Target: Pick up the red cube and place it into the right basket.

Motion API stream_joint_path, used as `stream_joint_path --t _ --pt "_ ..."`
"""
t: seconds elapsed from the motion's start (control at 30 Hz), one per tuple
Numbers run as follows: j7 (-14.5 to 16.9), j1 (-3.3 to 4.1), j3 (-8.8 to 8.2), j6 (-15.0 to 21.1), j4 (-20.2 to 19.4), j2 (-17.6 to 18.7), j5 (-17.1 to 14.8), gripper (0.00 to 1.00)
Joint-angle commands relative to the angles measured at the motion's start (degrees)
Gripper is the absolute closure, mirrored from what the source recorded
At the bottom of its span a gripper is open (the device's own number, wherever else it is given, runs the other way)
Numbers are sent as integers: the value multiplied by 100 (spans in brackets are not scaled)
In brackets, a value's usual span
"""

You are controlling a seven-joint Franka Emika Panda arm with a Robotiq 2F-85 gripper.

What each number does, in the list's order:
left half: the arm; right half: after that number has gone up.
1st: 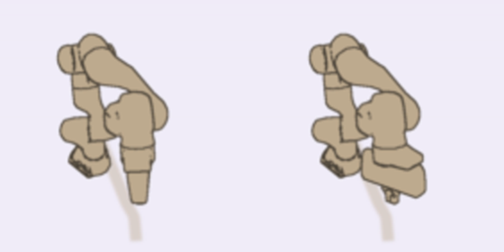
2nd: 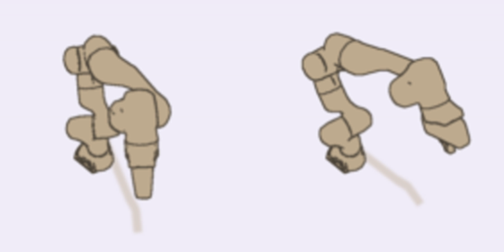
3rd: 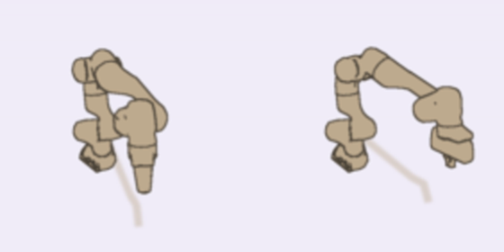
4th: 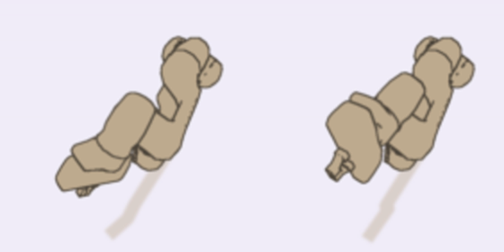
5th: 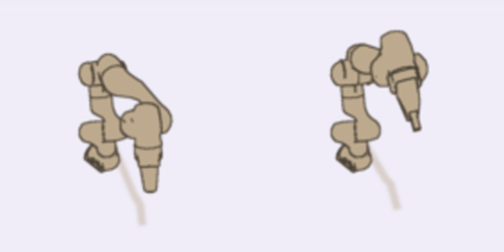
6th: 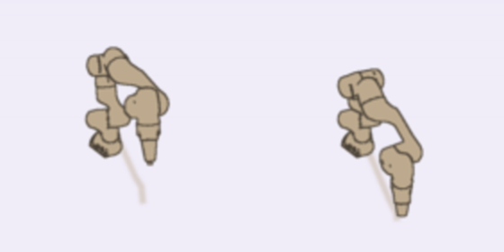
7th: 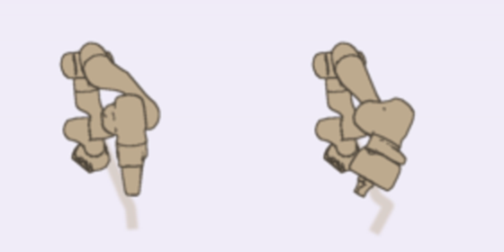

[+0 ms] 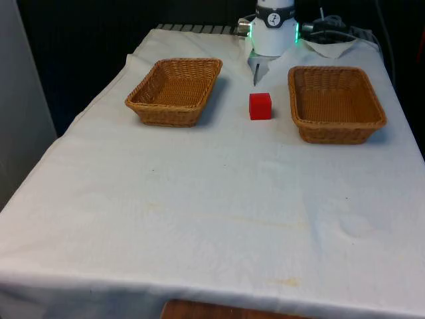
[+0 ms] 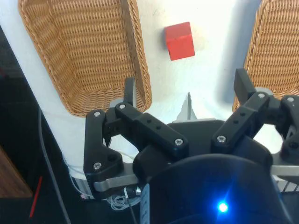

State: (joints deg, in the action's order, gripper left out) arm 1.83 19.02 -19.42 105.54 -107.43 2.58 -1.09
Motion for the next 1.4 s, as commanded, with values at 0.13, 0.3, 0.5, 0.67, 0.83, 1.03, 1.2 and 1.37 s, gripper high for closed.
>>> stream_joint_path --t 0.13,0.3,0.5,0.67,0.83,1.03,1.2,1.37 --pt "-57 11 11 80 -223 -195 74 0" --pt "-183 17 46 183 -533 -401 195 0" --pt "-321 6 86 321 -785 -556 315 0" --pt "-378 6 92 361 -934 -630 372 0" --pt "-596 6 120 579 -1215 -796 573 0" --pt "-768 0 149 705 -1450 -940 699 0" --pt "-934 0 183 854 -1684 -1083 779 0" --pt "-1020 0 206 991 -1874 -1197 808 0"
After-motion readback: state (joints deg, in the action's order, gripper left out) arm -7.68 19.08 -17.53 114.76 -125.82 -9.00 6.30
